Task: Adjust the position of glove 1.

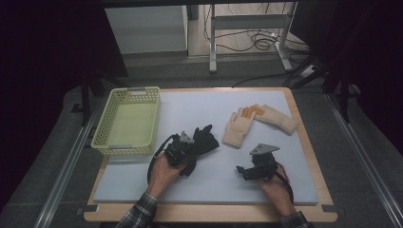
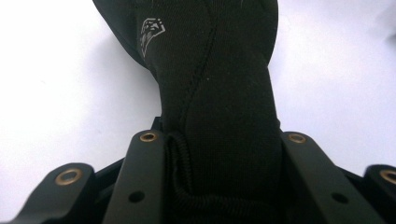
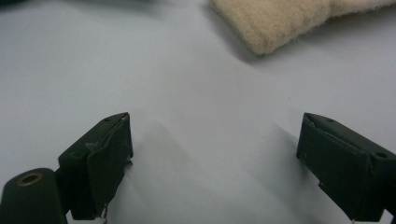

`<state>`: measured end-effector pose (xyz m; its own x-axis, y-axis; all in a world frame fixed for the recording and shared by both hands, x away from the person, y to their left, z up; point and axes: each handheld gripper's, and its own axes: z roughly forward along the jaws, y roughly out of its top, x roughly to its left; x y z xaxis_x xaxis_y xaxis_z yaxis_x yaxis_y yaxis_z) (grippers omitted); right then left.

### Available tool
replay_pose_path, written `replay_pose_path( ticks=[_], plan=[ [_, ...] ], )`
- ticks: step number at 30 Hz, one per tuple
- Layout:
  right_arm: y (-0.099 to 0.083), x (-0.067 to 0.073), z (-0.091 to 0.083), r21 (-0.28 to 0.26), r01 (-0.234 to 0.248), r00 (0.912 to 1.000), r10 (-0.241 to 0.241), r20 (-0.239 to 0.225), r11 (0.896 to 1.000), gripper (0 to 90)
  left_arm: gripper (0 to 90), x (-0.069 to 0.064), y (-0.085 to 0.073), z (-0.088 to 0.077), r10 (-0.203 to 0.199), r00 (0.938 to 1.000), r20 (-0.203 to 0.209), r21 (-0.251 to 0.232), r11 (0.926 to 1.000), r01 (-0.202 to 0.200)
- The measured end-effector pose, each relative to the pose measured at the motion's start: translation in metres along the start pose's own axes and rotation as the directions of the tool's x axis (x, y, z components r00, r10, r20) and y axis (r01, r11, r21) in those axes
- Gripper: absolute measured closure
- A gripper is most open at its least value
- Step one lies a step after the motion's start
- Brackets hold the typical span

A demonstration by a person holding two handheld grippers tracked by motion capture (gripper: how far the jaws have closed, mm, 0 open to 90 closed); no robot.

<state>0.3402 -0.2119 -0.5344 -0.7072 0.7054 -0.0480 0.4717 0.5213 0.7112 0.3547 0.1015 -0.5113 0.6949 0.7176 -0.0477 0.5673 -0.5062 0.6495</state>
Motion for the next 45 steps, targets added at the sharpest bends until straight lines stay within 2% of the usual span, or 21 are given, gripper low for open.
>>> replay_pose_path(
  ticks=[3,9,15,22,29,32,33,34,36,37,39,40,41,42,43,44,45],
  plan=[
    [0.000,0.000,0.000,0.000,-0.001,1.0000,0.001,0.000,1.000,10.2,65.9,0.002,0.012,-0.009,0.005,0.9996,-0.026,-0.004,1.0000,-0.005],
    [0.000,0.000,0.000,0.000,0.000,1.0000,0.000,0.000,1.000,10.2,65.9,0.008,0.029,-0.018,-0.007,0.9994,-0.035,-0.010,0.9999,0.006],
    [0.000,0.000,0.000,0.000,0.000,1.0000,0.000,0.000,1.000,10.2,65.8,0.018,0.046,-0.033,-0.012,0.9974,-0.072,-0.022,0.9997,0.010],
    [0.000,0.000,0.000,-0.001,0.000,1.0000,0.000,0.000,1.000,10.2,65.8,0.038,0.060,-0.055,-0.040,0.9919,-0.121,-0.039,0.9986,0.035],
    [0.000,0.000,0.000,-0.001,0.002,1.0000,-0.002,0.000,1.000,10.2,65.7,0.065,0.063,-0.073,-0.089,0.9811,-0.172,-0.056,0.9952,0.081],
    [0.000,0.000,0.000,-0.001,0.001,1.0000,-0.001,0.000,1.000,10.2,65.6,0.080,0.059,-0.084,-0.112,0.9696,-0.218,-0.077,0.9923,0.097],
    [0.000,0.000,0.000,-0.002,0.002,1.0000,-0.002,0.000,1.000,10.2,65.5,0.080,0.059,-0.084,-0.112,0.9696,-0.218,-0.077,0.9923,0.097],
    [0.000,0.000,0.000,-0.002,0.002,1.0000,-0.002,0.000,1.000,10.2,65.5,0.091,0.056,-0.090,-0.136,0.9630,-0.233,-0.086,0.9892,0.119],
    [0.000,0.000,0.000,-0.001,0.002,1.0000,-0.002,0.000,1.000,10.2,65.3,0.102,0.051,-0.095,-0.156,0.9552,-0.251,-0.091,0.9864,0.137],
    [0.000,0.000,0.000,-0.001,0.002,1.0000,-0.002,0.000,1.000,10.2,65.3,0.102,0.051,-0.095,-0.156,0.9552,-0.251,-0.091,0.9864,0.137],
    [0.000,0.000,0.000,-0.002,0.002,1.0000,-0.002,0.000,1.000,10.2,65.2,0.113,0.046,-0.101,-0.174,0.9464,-0.272,-0.090,0.9838,0.155],
    [0.000,0.000,0.000,-0.004,0.001,1.0000,-0.001,0.000,1.000,10.2,65.0,0.124,0.040,-0.106,-0.195,0.9355,-0.295,-0.095,0.9801,0.175],
    [0.000,0.000,0.000,-0.004,0.001,1.0000,-0.001,0.000,1.000,10.2,64.9,0.124,0.040,-0.106,-0.195,0.9355,-0.295,-0.095,0.9801,0.175],
    [0.000,0.000,0.000,-0.003,0.001,1.0000,-0.001,0.000,1.000,10.2,64.9,0.135,0.034,-0.111,-0.219,0.9235,-0.315,-0.100,0.9752,0.197],
    [0.000,0.000,0.000,-0.003,0.001,1.0000,-0.001,0.000,1.000,10.2,64.8,0.135,0.034,-0.111,-0.219,0.9235,-0.315,-0.100,0.9752,0.197],
    [0.000,0.000,0.000,-0.004,0.002,1.0000,-0.002,0.000,1.000,10.2,64.8,0.147,0.026,-0.115,-0.240,0.9104,-0.337,-0.110,0.9704,0.215],
    [0.000,0.000,0.000,-0.004,0.002,1.0000,-0.002,0.000,1.000,10.2,64.7,0.153,0.022,-0.116,-0.253,0.9025,-0.349,-0.116,0.9672,0.226]
  ],
)
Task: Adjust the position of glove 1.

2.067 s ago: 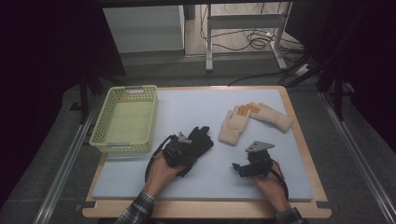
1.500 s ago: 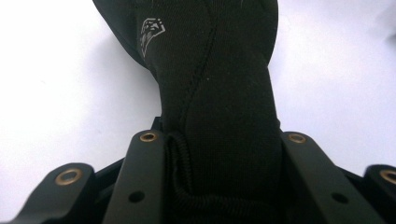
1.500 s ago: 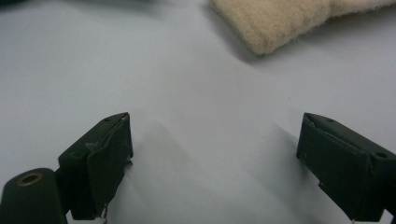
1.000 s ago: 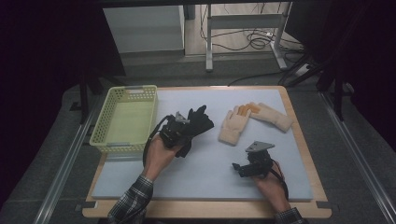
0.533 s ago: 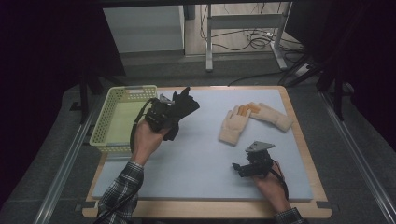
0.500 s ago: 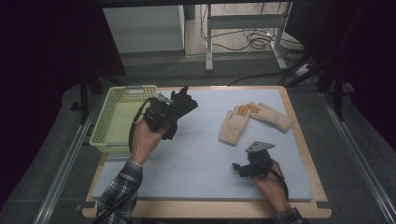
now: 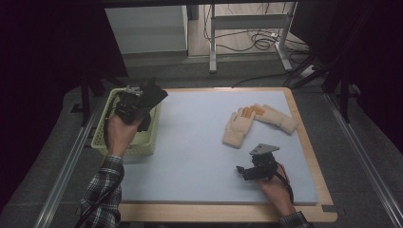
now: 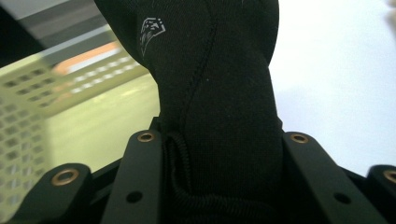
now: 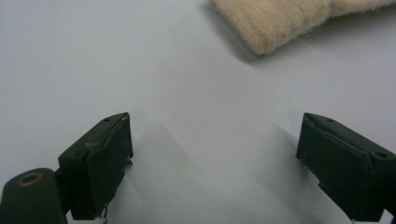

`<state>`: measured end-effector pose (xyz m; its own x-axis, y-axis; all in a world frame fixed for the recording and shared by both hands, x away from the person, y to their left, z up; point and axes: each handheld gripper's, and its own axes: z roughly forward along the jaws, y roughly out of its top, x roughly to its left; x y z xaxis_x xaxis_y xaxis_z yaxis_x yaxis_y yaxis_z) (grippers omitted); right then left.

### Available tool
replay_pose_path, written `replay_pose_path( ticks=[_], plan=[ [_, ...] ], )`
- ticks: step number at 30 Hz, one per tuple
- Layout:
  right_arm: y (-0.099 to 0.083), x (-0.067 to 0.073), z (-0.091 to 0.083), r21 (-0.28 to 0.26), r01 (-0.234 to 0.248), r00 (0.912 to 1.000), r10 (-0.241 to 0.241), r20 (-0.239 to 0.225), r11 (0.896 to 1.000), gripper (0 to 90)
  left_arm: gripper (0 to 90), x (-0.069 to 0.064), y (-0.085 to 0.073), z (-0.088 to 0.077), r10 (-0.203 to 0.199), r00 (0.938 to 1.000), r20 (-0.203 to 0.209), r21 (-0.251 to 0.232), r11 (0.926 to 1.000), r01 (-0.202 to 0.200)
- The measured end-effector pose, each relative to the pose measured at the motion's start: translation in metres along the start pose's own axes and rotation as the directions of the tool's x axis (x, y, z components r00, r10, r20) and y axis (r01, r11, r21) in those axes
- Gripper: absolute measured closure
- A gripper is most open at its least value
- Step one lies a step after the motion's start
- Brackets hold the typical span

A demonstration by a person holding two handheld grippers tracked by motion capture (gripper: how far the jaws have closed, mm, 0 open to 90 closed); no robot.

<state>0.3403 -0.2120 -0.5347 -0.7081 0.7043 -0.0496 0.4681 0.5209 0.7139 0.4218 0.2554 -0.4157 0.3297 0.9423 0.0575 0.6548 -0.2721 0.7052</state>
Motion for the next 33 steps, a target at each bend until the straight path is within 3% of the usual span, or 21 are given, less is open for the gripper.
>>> replay_pose_path(
  ticks=[2,3,4,5,7,9,18,19,20,24,26,28,33],
  plan=[
    [0.000,0.000,0.000,0.000,0.000,1.0000,0.000,0.000,1.000,10.2,64.7,0.007,-0.003,0.000,-0.012,0.9999,-0.011,0.002,0.9999,0.012],
    [0.000,0.000,0.000,0.000,0.000,1.0000,0.000,0.000,1.000,10.2,64.6,0.020,-0.008,0.002,-0.041,0.9987,-0.028,0.008,0.9991,0.041],
    [0.000,0.000,0.000,0.000,0.000,1.0000,0.000,0.000,1.000,10.2,64.6,0.020,-0.008,0.002,-0.041,0.9987,-0.028,0.008,0.9991,0.041],
    [0.000,0.000,0.000,0.000,-0.001,1.0000,0.001,0.000,1.000,10.2,64.6,0.032,-0.014,0.004,-0.070,0.9966,-0.042,0.013,0.9974,0.071],
    [0.000,0.000,0.000,0.000,-0.001,1.0000,0.001,0.000,1.000,10.2,64.5,0.037,-0.017,0.006,-0.085,0.9952,-0.050,0.015,0.9962,0.085],
    [0.000,0.000,0.000,0.000,-0.001,1.0000,0.001,0.000,1.000,10.2,64.4,0.051,-0.025,0.011,-0.121,0.9905,-0.065,0.028,0.9920,0.123],
    [0.000,0.000,0.000,0.000,-0.001,1.0000,0.001,0.000,1.000,10.2,63.5,0.072,-0.042,0.033,-0.164,0.9825,-0.088,0.098,0.9801,0.173],
    [0.000,0.000,0.000,0.000,-0.001,1.0000,0.001,0.000,1.000,10.2,63.4,0.077,-0.045,0.040,-0.172,0.9795,-0.105,0.129,0.9743,0.185],
    [0.000,0.000,0.000,0.000,-0.001,1.0000,0.001,0.000,1.000,10.2,63.1,0.077,-0.045,0.040,-0.172,0.9795,-0.105,0.129,0.9743,0.185],
    [0.000,0.000,0.000,0.000,-0.001,1.0000,0.001,0.000,1.000,10.2,62.6,0.082,-0.047,0.052,-0.162,0.9781,-0.130,0.195,0.9631,0.186],
    [0.000,0.000,0.000,0.000,-0.001,1.0000,0.001,0.000,1.000,10.2,62.0,0.086,-0.047,0.061,-0.166,0.9762,-0.140,0.238,0.9514,0.195],
    [0.000,0.000,0.000,0.000,-0.001,1.0000,0.001,0.000,1.000,10.2,61.4,0.087,-0.047,0.064,-0.166,0.9761,-0.140,0.249,0.9483,0.197],
    [0.000,0.000,0.000,0.000,-0.001,1.0000,0.001,0.000,1.000,10.2,60.3,0.090,-0.048,0.077,-0.148,0.9761,-0.160,0.313,0.9300,0.192]
  ],
)
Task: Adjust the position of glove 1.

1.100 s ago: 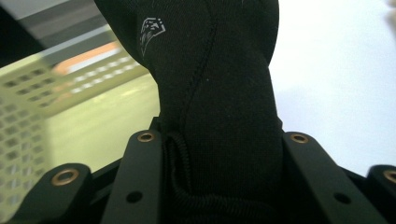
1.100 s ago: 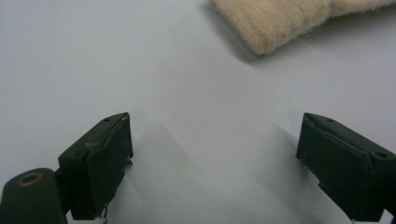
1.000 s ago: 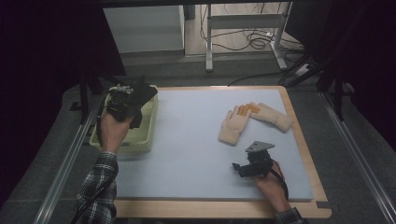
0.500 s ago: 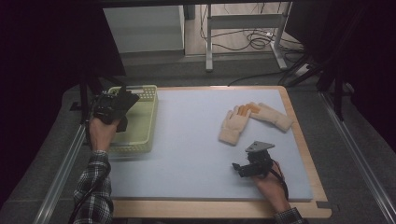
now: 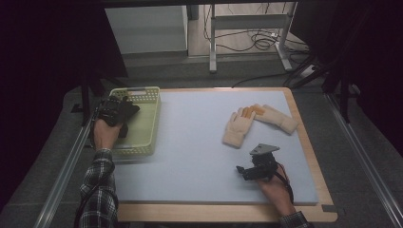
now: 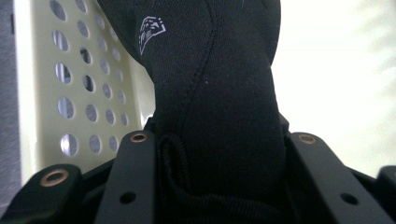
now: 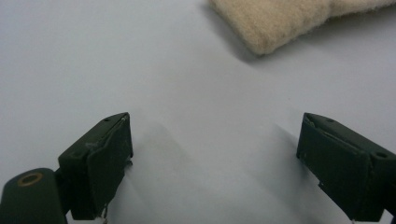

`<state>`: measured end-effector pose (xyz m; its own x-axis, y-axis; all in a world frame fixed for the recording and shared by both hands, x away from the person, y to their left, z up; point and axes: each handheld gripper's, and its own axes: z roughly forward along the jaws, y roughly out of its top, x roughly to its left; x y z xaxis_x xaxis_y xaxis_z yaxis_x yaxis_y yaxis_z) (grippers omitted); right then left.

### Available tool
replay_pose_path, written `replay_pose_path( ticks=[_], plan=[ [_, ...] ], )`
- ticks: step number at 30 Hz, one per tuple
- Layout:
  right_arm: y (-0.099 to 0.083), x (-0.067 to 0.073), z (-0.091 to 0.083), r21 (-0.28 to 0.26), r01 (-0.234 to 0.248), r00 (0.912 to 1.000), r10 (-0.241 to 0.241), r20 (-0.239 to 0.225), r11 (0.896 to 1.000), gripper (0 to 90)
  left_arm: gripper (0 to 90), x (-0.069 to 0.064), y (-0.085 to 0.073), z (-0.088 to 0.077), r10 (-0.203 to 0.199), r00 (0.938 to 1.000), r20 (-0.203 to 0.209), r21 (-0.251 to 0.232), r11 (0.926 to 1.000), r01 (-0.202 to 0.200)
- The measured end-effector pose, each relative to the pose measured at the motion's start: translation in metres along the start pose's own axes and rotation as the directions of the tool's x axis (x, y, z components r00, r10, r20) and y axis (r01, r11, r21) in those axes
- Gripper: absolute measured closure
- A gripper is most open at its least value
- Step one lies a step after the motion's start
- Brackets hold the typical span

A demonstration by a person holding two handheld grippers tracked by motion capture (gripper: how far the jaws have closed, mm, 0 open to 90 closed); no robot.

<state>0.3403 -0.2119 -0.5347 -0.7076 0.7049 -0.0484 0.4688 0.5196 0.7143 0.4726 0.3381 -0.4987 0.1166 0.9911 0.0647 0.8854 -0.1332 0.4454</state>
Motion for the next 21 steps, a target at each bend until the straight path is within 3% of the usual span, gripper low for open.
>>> replay_pose_path(
  ticks=[2,4,5,6,7,11,12,15,17,21],
  plan=[
    [0.000,0.000,0.000,0.000,0.001,1.0000,-0.001,0.000,1.000,10.2,58.7,0.001,0.000,0.004,0.003,0.9999,-0.014,0.024,0.9997,-0.002],
    [0.000,0.000,0.000,0.000,0.001,1.0000,-0.001,0.000,1.000,10.2,43.6,0.002,-0.001,0.009,0.005,0.9998,-0.022,0.046,0.9989,-0.004],
    [0.000,0.000,0.000,0.000,0.001,1.0000,-0.001,0.000,1.000,10.2,43.6,0.002,-0.002,0.009,0.014,0.9997,-0.021,0.052,0.9986,-0.013],
    [0.000,0.000,0.000,0.000,0.001,1.0000,-0.001,0.000,1.000,10.2,31.5,-0.002,-0.002,0.010,0.044,0.9983,-0.038,0.051,0.9978,-0.042],
    [0.000,0.000,0.000,0.000,0.001,1.0000,-0.001,0.000,1.000,10.2,24.2,-0.002,-0.002,0.010,0.044,0.9983,-0.038,0.051,0.9978,-0.042],
    [0.000,0.000,0.000,0.000,0.001,1.0000,-0.001,0.001,1.000,10.2,17.6,-0.003,-0.003,0.008,0.054,0.9984,-0.013,0.069,0.9962,-0.053],
    [0.000,0.000,0.000,0.000,0.001,1.0000,-0.001,0.000,1.000,10.2,15.4,-0.002,-0.003,0.005,0.033,0.9994,0.008,0.061,0.9976,-0.033],
    [0.000,0.000,0.000,0.000,0.001,1.0000,-0.001,0.000,1.000,10.2,10.4,0.000,-0.003,0.000,0.024,0.9996,0.012,0.044,0.9987,-0.024],
    [0.000,0.000,0.000,0.000,0.001,1.0000,-0.001,0.001,1.000,10.2,8.3,0.003,-0.004,-0.009,-0.001,0.9987,0.052,0.007,1.0000,0.001],
    [0.000,0.000,0.000,0.000,0.001,1.0000,-0.001,0.001,1.000,10.2,5.6,0.004,-0.006,-0.018,0.008,0.9983,0.059,-0.016,0.9998,-0.007]
  ],
)
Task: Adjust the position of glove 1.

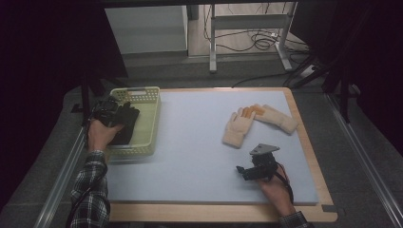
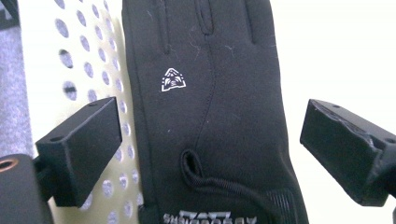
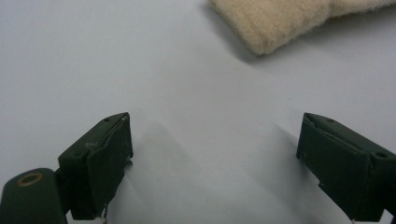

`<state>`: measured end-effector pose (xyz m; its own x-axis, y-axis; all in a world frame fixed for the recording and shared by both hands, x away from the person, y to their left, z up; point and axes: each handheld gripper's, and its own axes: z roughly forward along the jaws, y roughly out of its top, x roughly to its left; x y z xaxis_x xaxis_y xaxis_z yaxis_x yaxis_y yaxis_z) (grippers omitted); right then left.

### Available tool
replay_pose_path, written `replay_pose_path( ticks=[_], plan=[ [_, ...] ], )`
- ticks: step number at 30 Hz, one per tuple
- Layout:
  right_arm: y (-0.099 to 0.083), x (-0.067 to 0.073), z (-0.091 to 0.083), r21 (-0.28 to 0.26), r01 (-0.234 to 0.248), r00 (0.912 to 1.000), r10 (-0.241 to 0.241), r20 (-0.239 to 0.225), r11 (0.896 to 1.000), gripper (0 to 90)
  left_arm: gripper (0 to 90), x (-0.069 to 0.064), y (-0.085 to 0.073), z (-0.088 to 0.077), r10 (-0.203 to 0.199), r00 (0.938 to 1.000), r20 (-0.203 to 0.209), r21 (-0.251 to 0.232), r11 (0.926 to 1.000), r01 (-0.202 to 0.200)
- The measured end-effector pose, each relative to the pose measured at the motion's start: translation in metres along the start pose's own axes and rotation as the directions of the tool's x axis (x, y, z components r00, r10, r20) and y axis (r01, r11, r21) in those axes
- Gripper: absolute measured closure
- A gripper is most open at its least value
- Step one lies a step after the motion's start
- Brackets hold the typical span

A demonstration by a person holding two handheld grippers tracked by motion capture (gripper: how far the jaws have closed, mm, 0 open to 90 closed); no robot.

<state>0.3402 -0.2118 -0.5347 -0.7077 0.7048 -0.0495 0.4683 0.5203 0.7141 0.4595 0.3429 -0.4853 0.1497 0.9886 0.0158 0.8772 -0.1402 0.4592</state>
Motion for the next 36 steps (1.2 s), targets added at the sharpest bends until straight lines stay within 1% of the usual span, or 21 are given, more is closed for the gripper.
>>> replay_pose_path(
  ticks=[1,2,3,6,8,12,13,14,15,16,17,18,19,20,22,23,24,26,29,33,36],
  plan=[
    [0.000,0.000,0.000,0.000,0.000,1.0000,0.000,0.000,1.000,10.2,4.8,0.002,-0.001,-0.006,-0.004,0.9999,0.015,-0.024,0.9997,0.004],
    [0.000,0.000,0.000,0.000,0.000,1.0000,0.000,0.000,1.000,10.2,4.5,0.002,-0.001,-0.006,-0.004,0.9999,0.015,-0.024,0.9997,0.004],
    [0.000,0.000,0.000,0.000,0.000,1.0000,0.000,0.000,1.000,10.2,4.5,0.004,-0.003,-0.011,-0.007,0.9990,0.044,-0.055,0.9984,0.010],
    [0.000,0.000,0.000,0.000,0.000,1.0000,0.000,0.000,1.000,10.2,3.4,0.004,-0.005,-0.015,-0.006,0.9973,0.074,-0.080,0.9967,0.012],
    [0.000,0.000,0.000,0.000,0.000,1.0000,0.000,0.000,1.000,10.2,2.9,0.003,-0.008,-0.019,0.002,0.9929,0.119,-0.123,0.9924,0.013],
    [0.000,0.000,0.000,0.000,0.000,1.0000,0.000,0.000,1.000,10.2,2.4,-0.001,-0.011,-0.023,0.012,0.9878,0.155,-0.164,0.9863,0.014],
    [0.000,0.000,0.000,0.000,0.000,1.0000,0.000,0.001,1.000,10.2,2.2,-0.004,-0.012,-0.025,0.024,0.9837,0.178,-0.196,0.9805,0.011],
    [0.000,0.000,0.000,0.000,0.000,1.0000,0.000,0.001,1.000,10.2,1.9,-0.004,-0.012,-0.025,0.024,0.9837,0.178,-0.196,0.9805,0.011],
    [0.000,0.000,0.000,0.000,0.000,1.0000,0.000,0.001,1.000,10.2,1.7,-0.010,-0.013,-0.028,0.050,0.9799,0.193,-0.222,0.9750,-0.006],
    [0.000,0.000,0.000,0.000,0.000,1.0000,0.000,0.001,1.000,10.2,1.7,-0.010,-0.013,-0.028,0.050,0.9799,0.193,-0.222,0.9750,-0.006],
    [0.000,0.000,0.000,0.000,0.001,1.0000,-0.001,0.001,1.000,10.2,1.5,-0.016,-0.013,-0.031,0.079,0.9774,0.196,-0.242,0.9698,-0.029],
    [0.000,0.000,0.000,0.000,0.001,1.0000,-0.001,0.001,1.000,10.2,1.4,-0.016,-0.013,-0.031,0.079,0.9774,0.196,-0.242,0.9698,-0.029],
    [0.000,0.000,0.000,0.000,0.000,1.0000,0.000,0.001,1.000,10.2,1.3,-0.022,-0.013,-0.035,0.113,0.9731,0.200,-0.261,0.9637,-0.058],
    [0.000,0.000,0.000,0.000,0.000,1.0000,0.000,0.001,1.000,10.2,1.1,-0.022,-0.013,-0.035,0.113,0.9731,0.200,-0.261,0.9637,-0.058],
    [0.000,0.000,0.000,0.002,0.001,1.0000,-0.001,0.001,1.000,10.2,1.0,-0.029,-0.014,-0.039,0.145,0.9673,0.208,-0.282,0.9558,-0.083],
    [0.000,0.000,0.000,0.002,0.001,1.0000,-0.001,0.001,1.000,10.2,0.8,-0.037,-0.014,-0.042,0.169,0.9614,0.217,-0.301,0.9485,-0.098],
    [0.000,0.000,0.000,0.002,0.001,1.0000,-0.001,0.001,1.000,10.2,0.7,-0.037,-0.014,-0.042,0.169,0.9614,0.217,-0.301,0.9485,-0.098],
    [0.000,0.000,0.000,0.002,0.001,1.0000,-0.001,0.001,1.000,10.2,0.6,-0.047,-0.014,-0.047,0.205,0.9519,0.228,-0.320,0.9390,-0.125],
    [0.000,0.000,0.000,0.002,0.001,1.0000,-0.001,0.001,1.000,10.2,0.3,-0.058,-0.015,-0.052,0.240,0.9420,0.234,-0.342,0.9273,-0.152],
    [0.000,0.000,0.000,0.002,0.001,1.0000,-0.001,0.001,1.000,10.2,0.2,-0.076,-0.018,-0.060,0.296,0.9234,0.244,-0.374,0.9074,-0.192],
    [0.000,0.000,0.000,0.003,0.000,1.0000,0.000,0.001,1.000,10.2,0.2,-0.090,-0.021,-0.064,0.338,0.9046,0.260,-0.399,0.8906,-0.218]
  ],
)
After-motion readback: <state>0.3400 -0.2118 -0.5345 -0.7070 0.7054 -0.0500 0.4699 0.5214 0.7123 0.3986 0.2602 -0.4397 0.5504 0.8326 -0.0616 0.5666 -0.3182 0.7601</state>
